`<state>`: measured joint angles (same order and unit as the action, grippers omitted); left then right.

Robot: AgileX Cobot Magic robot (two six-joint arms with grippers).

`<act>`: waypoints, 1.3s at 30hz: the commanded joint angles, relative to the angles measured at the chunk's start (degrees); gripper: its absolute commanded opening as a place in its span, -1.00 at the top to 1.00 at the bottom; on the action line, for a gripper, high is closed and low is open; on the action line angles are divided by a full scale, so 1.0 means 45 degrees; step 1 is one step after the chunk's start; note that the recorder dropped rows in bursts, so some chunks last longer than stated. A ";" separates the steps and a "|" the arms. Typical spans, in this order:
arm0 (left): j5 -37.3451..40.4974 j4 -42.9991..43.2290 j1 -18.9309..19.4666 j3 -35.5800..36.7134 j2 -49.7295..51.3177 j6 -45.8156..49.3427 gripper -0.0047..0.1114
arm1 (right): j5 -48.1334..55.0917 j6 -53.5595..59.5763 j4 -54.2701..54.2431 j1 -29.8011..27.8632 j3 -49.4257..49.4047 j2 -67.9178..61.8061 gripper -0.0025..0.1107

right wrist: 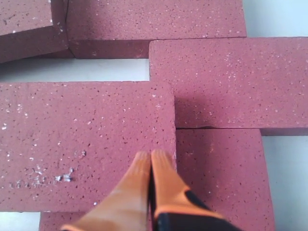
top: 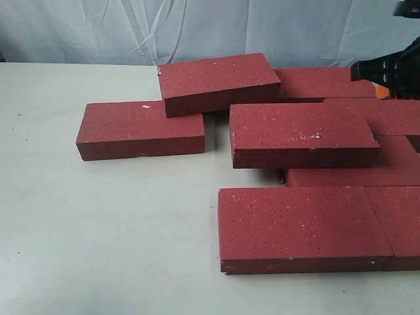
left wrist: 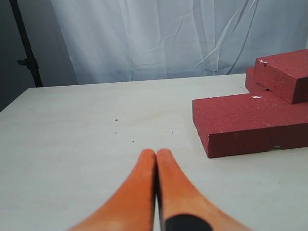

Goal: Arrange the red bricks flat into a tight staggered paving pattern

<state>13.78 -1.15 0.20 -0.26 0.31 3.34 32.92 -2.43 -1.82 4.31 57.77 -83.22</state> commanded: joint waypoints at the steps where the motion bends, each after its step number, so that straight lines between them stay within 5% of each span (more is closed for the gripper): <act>1: -0.0025 0.0135 0.0053 0.0058 -0.0070 -0.0043 0.92 | -0.0273 0.0043 -0.0120 -0.0050 0.0041 0.0000 0.97; 6: -0.0368 0.0137 0.0053 0.0058 -0.0070 -0.0043 0.92 | -0.0375 0.0043 -0.0633 -0.0050 0.0041 0.0000 0.97; 17: -0.4205 0.0137 0.0053 0.0058 -0.0070 -0.0043 0.92 | -0.0373 0.0043 -0.0679 -0.0050 0.0041 0.0000 0.97; 39: -0.5025 0.0137 0.0053 0.0058 -0.0070 -0.0043 0.92 | -0.0402 0.0043 -0.0671 -0.0050 0.0041 0.0000 0.97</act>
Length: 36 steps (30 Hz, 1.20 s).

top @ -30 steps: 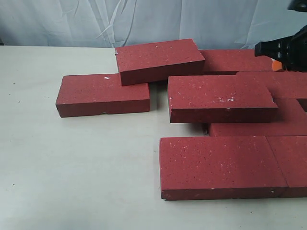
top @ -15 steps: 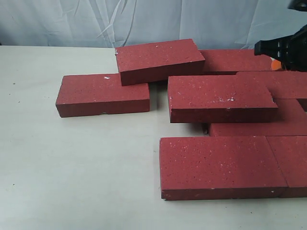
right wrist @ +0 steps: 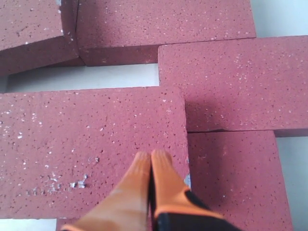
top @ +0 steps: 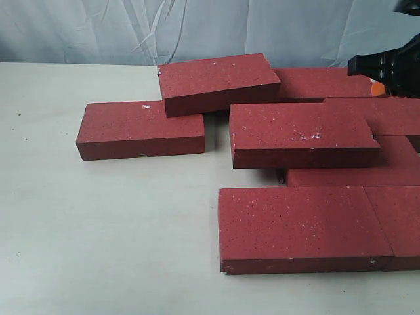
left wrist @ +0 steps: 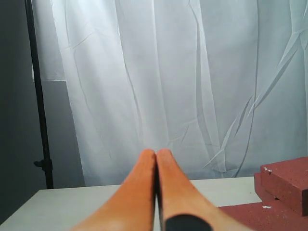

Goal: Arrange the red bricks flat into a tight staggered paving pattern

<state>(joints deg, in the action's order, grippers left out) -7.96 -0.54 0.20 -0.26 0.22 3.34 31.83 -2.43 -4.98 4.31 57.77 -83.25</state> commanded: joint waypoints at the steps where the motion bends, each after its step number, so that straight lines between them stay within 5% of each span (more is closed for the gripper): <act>1: -0.0209 0.0001 0.0053 0.0058 -0.0048 -0.0093 0.92 | -0.0158 0.0043 0.0030 -0.0050 0.0041 0.0005 0.97; 10: -0.0336 -0.0149 0.0053 -0.0045 -0.0048 -0.0093 0.92 | -0.0158 0.0043 0.0030 -0.0050 0.0041 0.0005 0.97; 15: -0.0260 0.0973 0.0053 -0.2106 0.0639 0.0169 0.92 | -0.0127 0.0043 -0.0076 -0.0050 0.0041 0.0005 0.97; 25: -0.3375 0.0973 0.0053 -0.2532 0.1081 0.0056 0.92 | -0.0127 0.0043 -0.0076 -0.0050 0.0041 0.0005 0.97; 36: -0.4623 0.0943 0.0053 -0.3934 0.5474 -0.0429 0.92 | -0.0149 0.0043 -0.0203 -0.0050 0.0041 0.0005 0.97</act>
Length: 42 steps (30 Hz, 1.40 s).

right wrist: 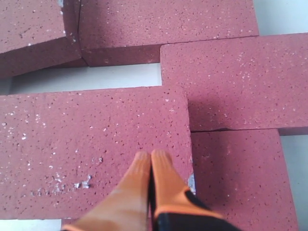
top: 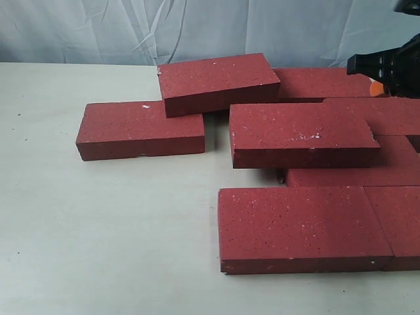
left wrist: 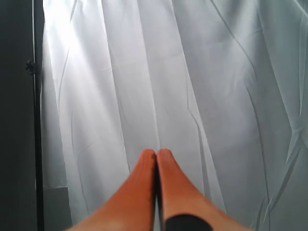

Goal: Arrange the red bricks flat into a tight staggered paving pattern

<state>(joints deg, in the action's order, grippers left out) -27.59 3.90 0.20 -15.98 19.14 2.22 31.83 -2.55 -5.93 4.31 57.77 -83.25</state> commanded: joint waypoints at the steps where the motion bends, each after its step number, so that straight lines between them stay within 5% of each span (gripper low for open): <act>1: -0.0257 -0.0044 0.0053 -0.0634 0.1780 -0.0301 0.92 | -0.0149 0.0071 0.0009 -0.0050 0.0041 0.0005 0.97; 16: -0.1568 0.0037 0.0053 -0.0682 0.5084 -0.1169 0.92 | -0.0149 0.0071 0.0009 -0.0050 0.0041 0.0005 0.97; 33: -0.2145 0.3871 0.0053 -0.1482 0.8430 -0.5221 0.92 | -0.0488 0.0071 0.0012 -0.0050 0.0041 0.0005 0.97; 42: -0.1388 0.5140 -0.1395 -0.2836 1.0729 -0.6080 0.92 | -0.0583 0.0071 0.0012 -0.0050 0.0041 -0.0448 0.97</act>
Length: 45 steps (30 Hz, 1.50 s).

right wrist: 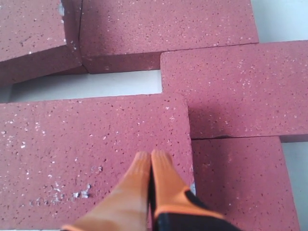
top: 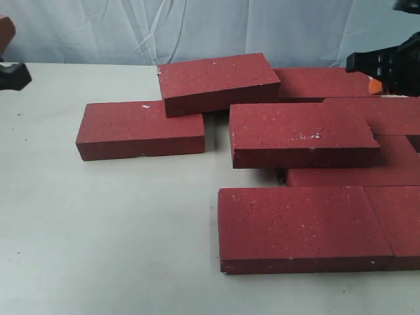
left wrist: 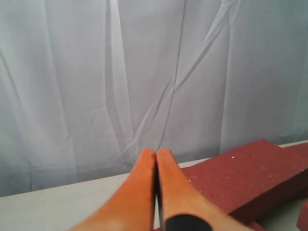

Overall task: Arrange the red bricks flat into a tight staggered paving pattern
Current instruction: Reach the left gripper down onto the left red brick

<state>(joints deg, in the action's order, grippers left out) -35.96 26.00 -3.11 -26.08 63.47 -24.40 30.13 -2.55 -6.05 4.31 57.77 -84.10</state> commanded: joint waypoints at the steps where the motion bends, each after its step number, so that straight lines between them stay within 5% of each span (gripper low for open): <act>1: 0.0548 0.0229 -0.0807 -0.0718 0.1096 -0.0163 0.92 | -0.0230 0.0071 0.0038 -0.0050 0.0041 -0.0308 0.97; 8: 0.1108 0.0229 -0.2001 -0.1662 0.2765 -0.0163 0.92 | -0.0255 0.0071 0.0038 -0.0050 0.0041 -0.0415 0.97; 26: 1.0229 -0.0598 -0.5139 -0.5740 0.4796 -0.0851 0.92 | 0.0964 0.0071 0.0460 -0.0050 0.1131 -0.0411 0.97; 39: 0.8935 -0.1389 -0.5682 -0.6022 0.5011 -0.0828 0.92 | -0.0593 0.0093 0.0271 -0.0050 0.1162 -0.0411 0.97; 45: 1.0373 -0.2053 -0.5682 -0.6022 0.5018 -0.0828 0.92 | -0.0122 0.0093 0.0070 -0.0050 0.1162 -0.0411 0.97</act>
<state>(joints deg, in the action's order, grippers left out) 7.40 17.82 -28.26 -52.82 85.85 -27.80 28.52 -2.43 -5.37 4.31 62.73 -85.96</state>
